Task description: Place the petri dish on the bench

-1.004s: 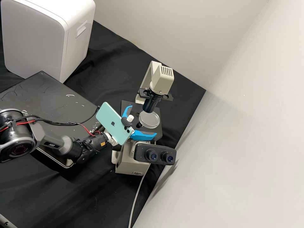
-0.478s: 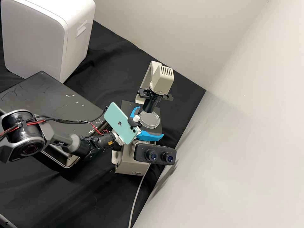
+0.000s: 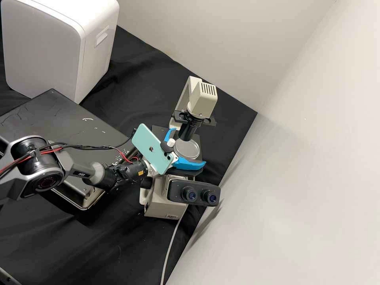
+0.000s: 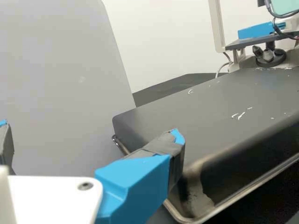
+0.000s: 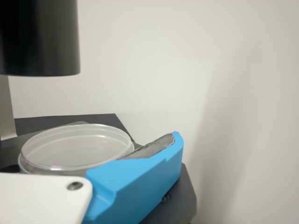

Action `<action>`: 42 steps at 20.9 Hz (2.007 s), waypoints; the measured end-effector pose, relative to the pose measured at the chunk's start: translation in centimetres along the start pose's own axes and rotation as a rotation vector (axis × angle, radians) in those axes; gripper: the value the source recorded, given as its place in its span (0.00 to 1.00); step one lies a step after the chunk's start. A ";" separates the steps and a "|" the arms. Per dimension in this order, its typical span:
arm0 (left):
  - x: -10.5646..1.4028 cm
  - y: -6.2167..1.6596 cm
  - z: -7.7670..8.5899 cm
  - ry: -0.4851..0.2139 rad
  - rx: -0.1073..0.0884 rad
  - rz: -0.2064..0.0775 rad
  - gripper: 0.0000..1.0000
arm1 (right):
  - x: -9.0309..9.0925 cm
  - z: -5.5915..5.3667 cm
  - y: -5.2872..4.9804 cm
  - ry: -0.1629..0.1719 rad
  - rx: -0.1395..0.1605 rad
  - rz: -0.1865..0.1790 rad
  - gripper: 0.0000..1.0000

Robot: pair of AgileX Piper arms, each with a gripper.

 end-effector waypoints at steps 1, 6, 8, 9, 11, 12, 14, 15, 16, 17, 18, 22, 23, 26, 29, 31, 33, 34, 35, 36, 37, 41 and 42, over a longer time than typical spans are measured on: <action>0.0 0.00 0.0 0.000 0.000 0.000 1.00 | 0.0 0.1 -0.1 -0.003 0.000 -0.003 1.00; 0.0 0.00 0.0 0.000 0.000 0.000 1.00 | 0.0 -0.3 -0.5 0.002 0.001 -0.013 0.00; 0.0 0.00 0.0 0.000 0.000 0.000 1.00 | 0.0 -0.3 -0.6 0.004 0.001 -0.015 0.00; 0.0 0.00 0.0 0.000 0.000 0.000 1.00 | 0.1 -0.2 -0.6 0.004 0.001 -0.014 0.00; 0.0 0.00 0.0 0.000 0.000 0.000 1.00 | 0.1 -0.2 -0.7 0.008 0.001 -0.012 0.00; 0.0 0.00 0.0 0.000 0.000 0.000 1.00 | 0.1 -0.2 -0.7 0.010 0.001 -0.010 0.00; 0.0 0.00 0.0 0.000 0.000 0.000 1.00 | 0.2 -0.3 -0.6 0.011 0.001 -0.009 0.00; 0.0 0.00 0.0 0.000 0.000 0.000 1.00 | 0.2 -0.3 -0.6 0.011 0.001 -0.009 0.00; 0.0 0.00 0.0 0.000 0.000 0.000 1.00 | 0.2 -0.2 -0.7 0.010 0.001 -0.009 0.00; 0.0 0.00 0.0 0.000 0.000 0.000 1.00 | 0.2 -0.2 -0.7 0.009 0.001 -0.010 0.00; 0.0 0.00 0.0 0.000 0.000 0.000 1.00 | 0.2 -0.2 -0.7 0.009 0.001 -0.010 0.00; 0.0 0.00 0.0 -0.002 0.000 0.000 1.00 | 0.2 -0.2 -0.7 0.010 0.006 -0.012 0.00; 0.0 0.00 0.0 -0.002 0.000 0.000 1.00 | 0.2 -0.2 -0.7 0.010 0.006 -0.012 0.00; 0.0 0.00 0.1 -0.004 0.000 0.000 1.00 | 0.2 -0.2 -0.7 0.010 0.006 -0.012 0.00; 0.0 0.00 0.1 -0.009 0.000 0.000 1.00 | 0.2 -0.2 -0.7 0.012 0.020 -0.014 0.00; 0.0 0.00 0.1 -0.009 0.000 0.000 1.00 | 0.2 -0.2 -0.7 0.012 0.026 -0.014 0.00; 0.0 0.00 0.1 -0.009 0.000 0.000 1.00 | 0.2 -0.2 -0.7 0.012 0.026 -0.014 0.00; 0.0 0.00 0.1 -0.009 0.000 0.000 1.00 | 0.2 -0.2 -0.7 0.012 0.026 -0.014 0.00; 0.0 0.00 0.1 -0.009 0.000 0.000 1.00 | 0.2 -0.2 -0.7 0.013 0.026 -0.015 0.00; 0.0 0.00 0.1 -0.009 0.000 0.000 1.00 | 0.2 -0.2 -0.7 0.013 0.030 -0.015 0.00; 0.0 0.00 0.1 -0.009 0.000 0.000 1.00 | 0.2 -0.2 -0.7 0.013 0.033 -0.015 0.00; 0.0 0.00 0.1 -0.009 -0.005 0.000 1.00 | 0.2 -0.3 -0.8 0.025 0.045 -0.018 0.00; 0.0 0.00 0.1 -0.005 -0.008 0.000 1.00 | 0.2 -0.4 -0.8 0.029 0.042 -0.021 0.00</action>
